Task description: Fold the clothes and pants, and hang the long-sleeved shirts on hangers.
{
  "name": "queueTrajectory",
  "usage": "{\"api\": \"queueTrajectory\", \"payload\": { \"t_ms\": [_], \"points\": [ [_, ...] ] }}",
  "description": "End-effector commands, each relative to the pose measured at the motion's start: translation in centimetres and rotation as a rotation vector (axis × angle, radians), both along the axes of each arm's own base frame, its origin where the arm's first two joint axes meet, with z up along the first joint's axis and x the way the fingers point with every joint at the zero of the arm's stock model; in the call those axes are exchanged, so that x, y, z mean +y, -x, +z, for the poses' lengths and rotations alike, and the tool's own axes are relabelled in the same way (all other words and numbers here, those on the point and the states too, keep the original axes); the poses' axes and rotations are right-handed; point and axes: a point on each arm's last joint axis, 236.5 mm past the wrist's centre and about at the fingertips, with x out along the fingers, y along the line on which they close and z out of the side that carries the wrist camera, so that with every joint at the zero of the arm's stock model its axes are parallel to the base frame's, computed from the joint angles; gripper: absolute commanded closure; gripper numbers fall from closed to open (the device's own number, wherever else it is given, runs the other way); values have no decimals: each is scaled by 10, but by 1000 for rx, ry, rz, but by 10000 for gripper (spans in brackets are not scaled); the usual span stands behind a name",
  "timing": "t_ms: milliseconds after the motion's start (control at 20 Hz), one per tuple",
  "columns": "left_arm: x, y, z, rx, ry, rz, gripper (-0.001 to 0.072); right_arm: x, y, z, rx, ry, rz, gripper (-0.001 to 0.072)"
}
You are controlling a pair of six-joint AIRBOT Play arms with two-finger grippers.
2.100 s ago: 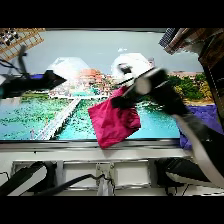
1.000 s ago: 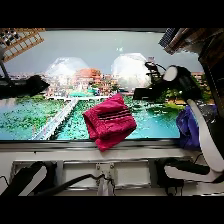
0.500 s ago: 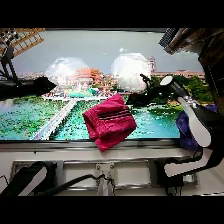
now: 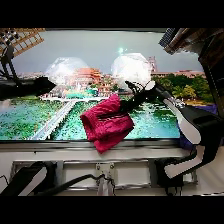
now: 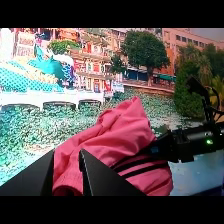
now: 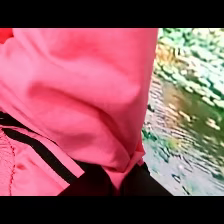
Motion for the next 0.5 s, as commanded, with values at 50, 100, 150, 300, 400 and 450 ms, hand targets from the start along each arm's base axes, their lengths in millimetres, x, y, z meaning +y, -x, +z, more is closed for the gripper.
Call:
{"api": "queueTrajectory", "payload": {
  "t_ms": [50, 100, 150, 300, 400, 450],
  "points": [
    [0, 0, 0, 2, -1, -2, 530, -10, -1, 1, 32, 24, -42, 678],
    [0, 0, 0, 1, -1, -2, 530, -16, -4, 4, 33, 33, -60, 679],
    [0, 0, 0, -2, -5, -6, 530, -23, -8, 7, 32, 40, -84, 679],
    [0, 0, 0, -6, -7, -8, 530, -53, -26, 26, 2, 60, -191, 679],
    [0, -1, 0, -11, -7, -6, 530, -78, -39, 44, -24, 63, -281, 679],
    [0, -2, 1, -12, -7, -5, 530, -91, -46, 53, -37, 61, -332, 679]
  ]
}}
